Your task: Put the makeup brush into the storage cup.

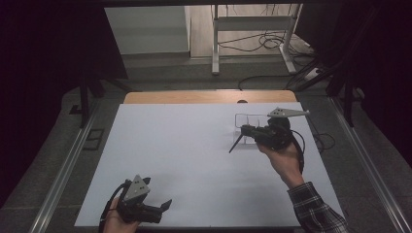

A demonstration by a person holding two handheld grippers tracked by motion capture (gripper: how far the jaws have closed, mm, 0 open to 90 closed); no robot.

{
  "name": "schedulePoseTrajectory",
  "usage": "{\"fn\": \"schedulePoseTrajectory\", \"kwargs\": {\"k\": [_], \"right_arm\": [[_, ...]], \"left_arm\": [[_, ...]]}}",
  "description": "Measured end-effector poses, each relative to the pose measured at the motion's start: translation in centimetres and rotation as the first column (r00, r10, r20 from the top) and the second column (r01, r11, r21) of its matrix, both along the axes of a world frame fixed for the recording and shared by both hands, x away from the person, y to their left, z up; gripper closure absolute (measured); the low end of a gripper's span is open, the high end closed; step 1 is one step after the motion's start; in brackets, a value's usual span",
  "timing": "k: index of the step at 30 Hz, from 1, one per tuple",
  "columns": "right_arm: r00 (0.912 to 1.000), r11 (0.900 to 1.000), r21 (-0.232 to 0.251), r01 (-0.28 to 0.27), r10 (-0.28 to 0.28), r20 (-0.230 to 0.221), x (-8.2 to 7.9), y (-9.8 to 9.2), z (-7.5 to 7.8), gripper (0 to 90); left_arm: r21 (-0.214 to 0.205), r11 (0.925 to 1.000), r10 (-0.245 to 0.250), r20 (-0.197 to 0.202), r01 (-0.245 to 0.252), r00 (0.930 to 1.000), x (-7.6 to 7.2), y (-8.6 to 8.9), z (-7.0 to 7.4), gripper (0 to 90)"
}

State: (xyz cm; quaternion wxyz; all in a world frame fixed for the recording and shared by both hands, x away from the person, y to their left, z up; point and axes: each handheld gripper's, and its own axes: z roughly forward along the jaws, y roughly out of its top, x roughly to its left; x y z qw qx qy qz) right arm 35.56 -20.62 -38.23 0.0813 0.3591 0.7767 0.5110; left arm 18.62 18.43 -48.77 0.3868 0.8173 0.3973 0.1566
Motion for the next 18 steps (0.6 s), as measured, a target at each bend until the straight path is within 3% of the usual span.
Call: {"fn": "schedulePoseTrajectory", "kwargs": {"k": [18], "right_arm": [[0.9984,0.9990,0.000,0.045,-0.045,0.035,2.0,-0.4,1.1,84.0]], "left_arm": [[0.007,1.0000,0.005,0.009,-0.006,0.9999,-0.2,0.1,-0.1,1.2]]}}
